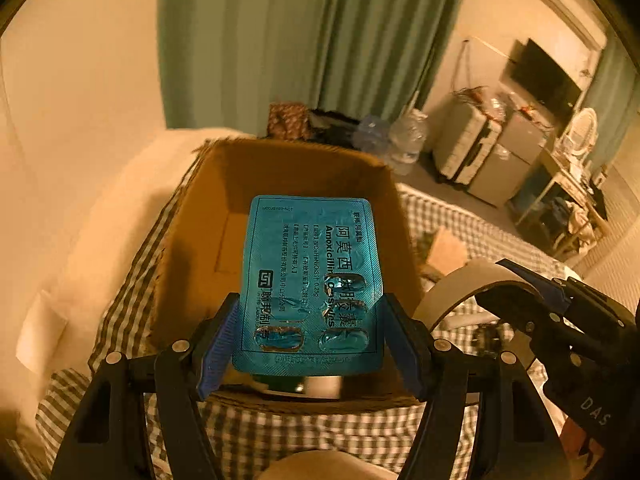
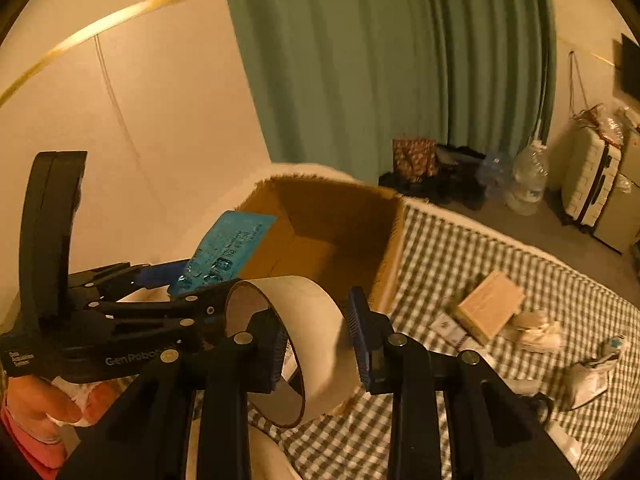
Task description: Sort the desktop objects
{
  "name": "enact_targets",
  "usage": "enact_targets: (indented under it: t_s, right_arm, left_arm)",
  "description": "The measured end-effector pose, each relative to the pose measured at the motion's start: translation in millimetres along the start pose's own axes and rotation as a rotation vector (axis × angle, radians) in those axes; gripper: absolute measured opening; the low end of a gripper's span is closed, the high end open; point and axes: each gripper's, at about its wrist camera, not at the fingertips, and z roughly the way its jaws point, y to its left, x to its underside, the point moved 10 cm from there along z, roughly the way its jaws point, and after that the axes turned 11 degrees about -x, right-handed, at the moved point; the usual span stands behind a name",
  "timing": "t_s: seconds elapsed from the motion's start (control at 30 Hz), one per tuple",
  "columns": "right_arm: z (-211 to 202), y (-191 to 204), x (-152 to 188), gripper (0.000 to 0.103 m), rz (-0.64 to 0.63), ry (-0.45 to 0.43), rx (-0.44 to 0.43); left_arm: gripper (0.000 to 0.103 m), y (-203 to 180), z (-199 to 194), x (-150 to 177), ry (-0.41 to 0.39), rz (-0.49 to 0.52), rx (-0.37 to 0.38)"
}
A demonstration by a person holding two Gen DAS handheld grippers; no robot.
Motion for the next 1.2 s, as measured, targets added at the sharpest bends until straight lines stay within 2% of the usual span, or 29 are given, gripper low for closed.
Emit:
enact_targets:
  t_s: [0.17,0.2,0.23,0.27,0.3,0.4,0.57,0.77,0.97,1.07,1.2]
  right_arm:
    - [38,-7,8,0.029,0.032,0.065,0.006]
    - [44,-9,10,0.038,0.039,0.080,0.010]
    - [47,-11,11,0.058,0.048,0.088,0.013]
    - [50,-13,13,0.066,0.058,0.092,0.016]
    - [50,-15,13,0.070,0.070,0.080,0.011]
    - [45,-14,14,0.070,0.084,0.068,-0.020]
    - [28,-18,14,0.070,0.100,0.058,-0.014]
    - [-17,-24,16,0.071,0.114,-0.011,0.019]
    - [-84,-70,47,0.071,0.176,-0.065,0.134]
    - [-122,-105,73,0.071,0.224,-0.083,0.211]
    - [-169,-161,115,0.071,0.321,-0.102,0.306]
  left_arm:
    - [0.073,13,25,4,0.022,0.003,-0.058]
    - [0.076,14,28,5,0.026,0.005,-0.070]
    - [0.086,14,31,6,0.036,0.004,-0.074]
    - [0.090,15,32,6,0.041,0.003,-0.077]
    - [0.091,17,32,7,0.040,-0.002,-0.083]
    - [0.095,19,30,8,0.040,-0.008,-0.095]
    - [0.096,16,17,7,0.030,-0.019,-0.098]
    - [0.097,-7,-12,11,0.001,0.016,-0.076]
    - [0.098,-73,-37,28,-0.035,0.070,0.001]
    - [0.103,-116,-42,39,-0.044,0.095,0.041]
    - [0.103,-175,-38,60,-0.032,0.126,0.090]
